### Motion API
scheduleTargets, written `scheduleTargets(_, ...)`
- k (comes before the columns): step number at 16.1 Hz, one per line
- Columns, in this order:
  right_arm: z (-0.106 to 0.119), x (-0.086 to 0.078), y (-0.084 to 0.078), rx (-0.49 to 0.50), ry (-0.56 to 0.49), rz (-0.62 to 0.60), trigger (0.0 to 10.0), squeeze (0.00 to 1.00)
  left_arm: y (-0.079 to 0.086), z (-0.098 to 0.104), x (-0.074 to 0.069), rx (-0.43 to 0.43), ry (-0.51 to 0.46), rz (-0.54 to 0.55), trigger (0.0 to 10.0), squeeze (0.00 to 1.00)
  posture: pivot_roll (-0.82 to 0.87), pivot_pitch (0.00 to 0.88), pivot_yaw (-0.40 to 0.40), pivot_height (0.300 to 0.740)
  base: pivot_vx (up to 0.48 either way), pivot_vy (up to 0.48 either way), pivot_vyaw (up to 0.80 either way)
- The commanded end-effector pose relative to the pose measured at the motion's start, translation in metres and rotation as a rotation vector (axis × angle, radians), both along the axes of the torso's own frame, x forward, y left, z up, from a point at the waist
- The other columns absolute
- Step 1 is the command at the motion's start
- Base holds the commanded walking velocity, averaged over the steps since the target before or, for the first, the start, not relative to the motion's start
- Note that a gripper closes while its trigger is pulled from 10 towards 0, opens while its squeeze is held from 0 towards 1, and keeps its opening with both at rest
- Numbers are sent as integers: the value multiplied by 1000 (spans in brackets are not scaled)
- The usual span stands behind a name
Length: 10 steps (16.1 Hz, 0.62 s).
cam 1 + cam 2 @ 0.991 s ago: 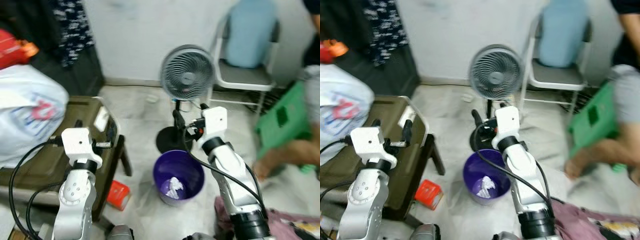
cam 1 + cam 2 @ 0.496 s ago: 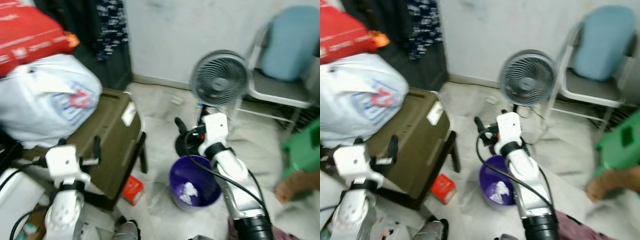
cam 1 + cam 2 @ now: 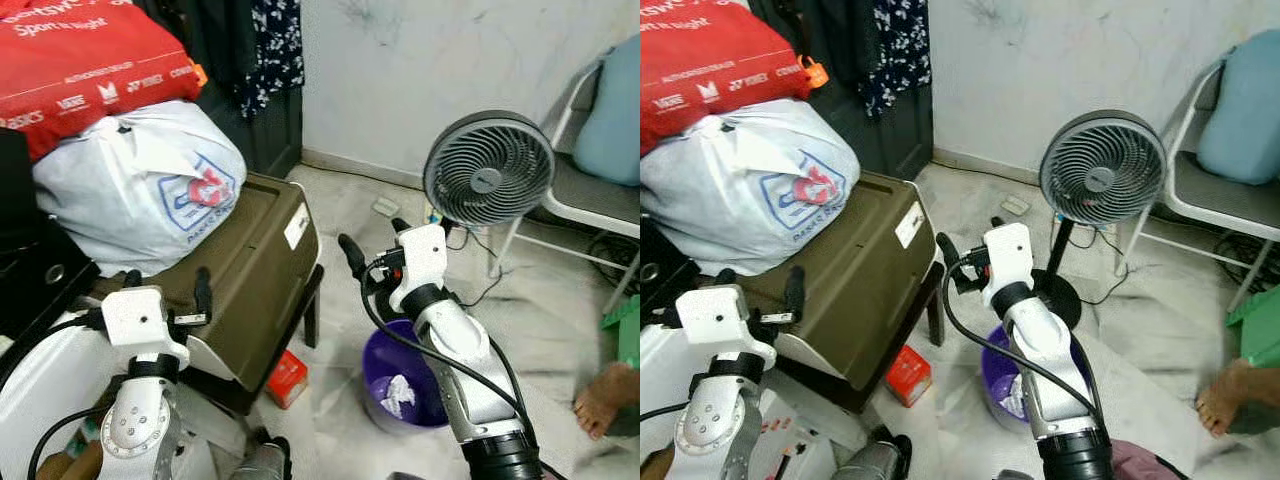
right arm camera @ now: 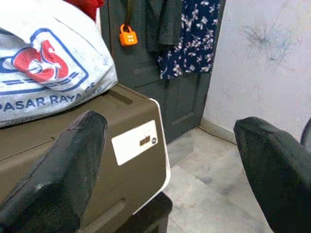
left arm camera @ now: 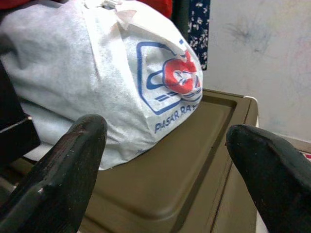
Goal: Clean up the room
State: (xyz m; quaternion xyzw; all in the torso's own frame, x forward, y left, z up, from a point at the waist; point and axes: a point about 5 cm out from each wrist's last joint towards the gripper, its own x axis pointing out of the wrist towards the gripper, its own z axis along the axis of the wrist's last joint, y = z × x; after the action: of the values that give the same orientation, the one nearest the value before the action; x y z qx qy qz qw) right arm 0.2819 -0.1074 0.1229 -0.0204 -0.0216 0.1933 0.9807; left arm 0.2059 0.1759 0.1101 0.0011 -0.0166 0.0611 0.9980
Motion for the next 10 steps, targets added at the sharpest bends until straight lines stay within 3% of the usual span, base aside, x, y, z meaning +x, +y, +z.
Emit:
scheduleTargets(1,3,1,0,1,-7,-5,10000,0,1,2,-1,-3,-4,-3,10000,0,-80,12,0,740,0,0,800)
scheduleTargets(8,4,6,2,30,5,10,10000,0,-6,-1,7,-7,17,17,10000,0,-94,16,-18,740,0,0,777)
scheduleTargets(10,0,7,-6,-6,12,-29,10000,0,-8,0,9,-27,13,-37,10000,0,-95,25,-9,740,0,0,0)
